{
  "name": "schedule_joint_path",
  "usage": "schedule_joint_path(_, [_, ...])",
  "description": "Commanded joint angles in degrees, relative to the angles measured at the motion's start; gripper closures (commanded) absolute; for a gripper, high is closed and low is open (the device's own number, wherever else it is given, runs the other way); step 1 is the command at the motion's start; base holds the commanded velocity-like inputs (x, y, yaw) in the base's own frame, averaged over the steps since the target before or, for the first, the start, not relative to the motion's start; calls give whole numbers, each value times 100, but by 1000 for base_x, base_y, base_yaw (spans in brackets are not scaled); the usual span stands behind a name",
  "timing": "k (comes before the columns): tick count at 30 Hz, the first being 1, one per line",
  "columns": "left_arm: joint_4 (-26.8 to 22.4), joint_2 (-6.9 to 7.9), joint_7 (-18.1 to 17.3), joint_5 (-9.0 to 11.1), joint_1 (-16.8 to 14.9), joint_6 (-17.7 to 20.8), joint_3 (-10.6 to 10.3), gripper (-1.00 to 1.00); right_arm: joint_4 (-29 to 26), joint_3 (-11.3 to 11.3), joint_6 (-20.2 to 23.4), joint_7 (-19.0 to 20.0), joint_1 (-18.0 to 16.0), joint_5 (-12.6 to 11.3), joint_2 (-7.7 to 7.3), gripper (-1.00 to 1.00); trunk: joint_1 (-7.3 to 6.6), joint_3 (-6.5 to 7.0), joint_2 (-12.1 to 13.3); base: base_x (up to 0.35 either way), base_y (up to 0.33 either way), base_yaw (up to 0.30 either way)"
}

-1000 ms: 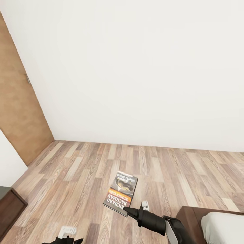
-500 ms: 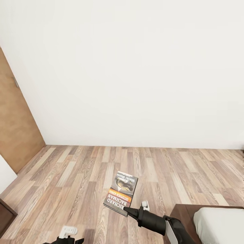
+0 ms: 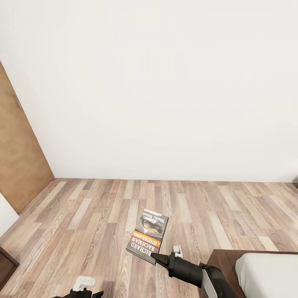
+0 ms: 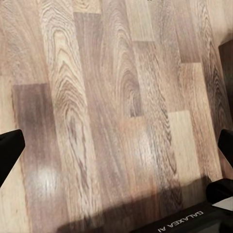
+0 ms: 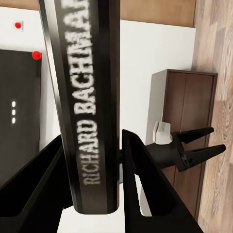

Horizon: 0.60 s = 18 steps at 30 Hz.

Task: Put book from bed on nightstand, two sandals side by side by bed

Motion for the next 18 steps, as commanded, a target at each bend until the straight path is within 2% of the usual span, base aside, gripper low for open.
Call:
schedule_joint_path(1, [7, -1, -22, 1, -4, -12, 18, -100, 0, -25, 43, 19, -4, 9, 6, 100, 0, 2, -3, 0, 0, 0])
schedule_joint_path(18, [7, -8, -22, 1, -4, -11, 18, -100, 1, -19, 42, 13, -4, 9, 6, 100, 0, 156, -3, 0, 0, 0])
